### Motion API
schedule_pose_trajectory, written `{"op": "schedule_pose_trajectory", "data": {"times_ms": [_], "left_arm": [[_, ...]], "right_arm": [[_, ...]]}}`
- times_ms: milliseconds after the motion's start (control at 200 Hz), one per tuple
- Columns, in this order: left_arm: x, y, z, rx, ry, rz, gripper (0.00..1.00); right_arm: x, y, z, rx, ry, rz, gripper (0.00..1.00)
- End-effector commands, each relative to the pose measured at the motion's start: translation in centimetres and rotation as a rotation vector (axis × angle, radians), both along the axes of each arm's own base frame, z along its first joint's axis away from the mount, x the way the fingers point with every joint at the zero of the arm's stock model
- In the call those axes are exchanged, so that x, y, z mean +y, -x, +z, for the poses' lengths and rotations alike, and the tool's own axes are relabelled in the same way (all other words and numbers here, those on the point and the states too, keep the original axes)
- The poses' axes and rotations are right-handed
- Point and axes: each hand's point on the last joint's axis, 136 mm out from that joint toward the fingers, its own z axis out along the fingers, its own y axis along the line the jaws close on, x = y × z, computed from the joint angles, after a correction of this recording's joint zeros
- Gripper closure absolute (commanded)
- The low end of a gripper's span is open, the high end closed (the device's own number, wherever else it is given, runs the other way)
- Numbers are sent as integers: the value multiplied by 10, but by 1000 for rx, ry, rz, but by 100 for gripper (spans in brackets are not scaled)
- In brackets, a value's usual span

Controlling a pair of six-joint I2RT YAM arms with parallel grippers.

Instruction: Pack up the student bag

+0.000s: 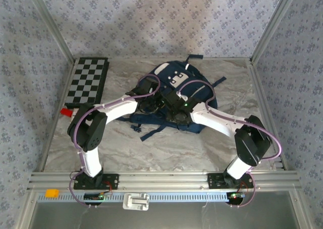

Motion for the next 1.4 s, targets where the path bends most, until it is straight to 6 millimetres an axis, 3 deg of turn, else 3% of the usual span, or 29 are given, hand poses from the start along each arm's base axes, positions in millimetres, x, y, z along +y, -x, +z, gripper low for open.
{"op": "schedule_pose_trajectory", "data": {"times_ms": [0,245,420,555,685,810,880,1069,1164,1224,1394], "left_arm": [[-13,-4,46,-89,95,-9,100],[-15,-4,44,-89,98,-18,100],[-17,-4,46,-88,105,-25,100],[-16,-3,46,-87,101,-28,100],[-12,-4,42,-81,86,-24,100],[4,-15,39,-96,53,-10,100],[20,-25,39,-121,8,-2,100],[53,-41,29,-150,-123,-80,100],[63,-47,23,-165,-177,-123,100],[66,-55,25,-199,-182,-140,100],[64,-87,44,-305,-126,-252,100]], "right_arm": [[-3,-9,-11,-70,36,-30,65],[-5,-17,-26,-115,87,-34,70],[1,-30,-23,-186,103,4,73],[1,-37,-21,-220,112,28,80],[-11,-39,-21,-207,168,9,88],[-15,-25,-15,-193,193,41,100],[-20,-10,-18,-146,190,65,100],[-59,26,-23,-19,202,82,100],[-74,30,-15,-28,227,116,100],[-64,29,-12,-53,205,211,100],[13,23,3,-84,45,456,100]]}}
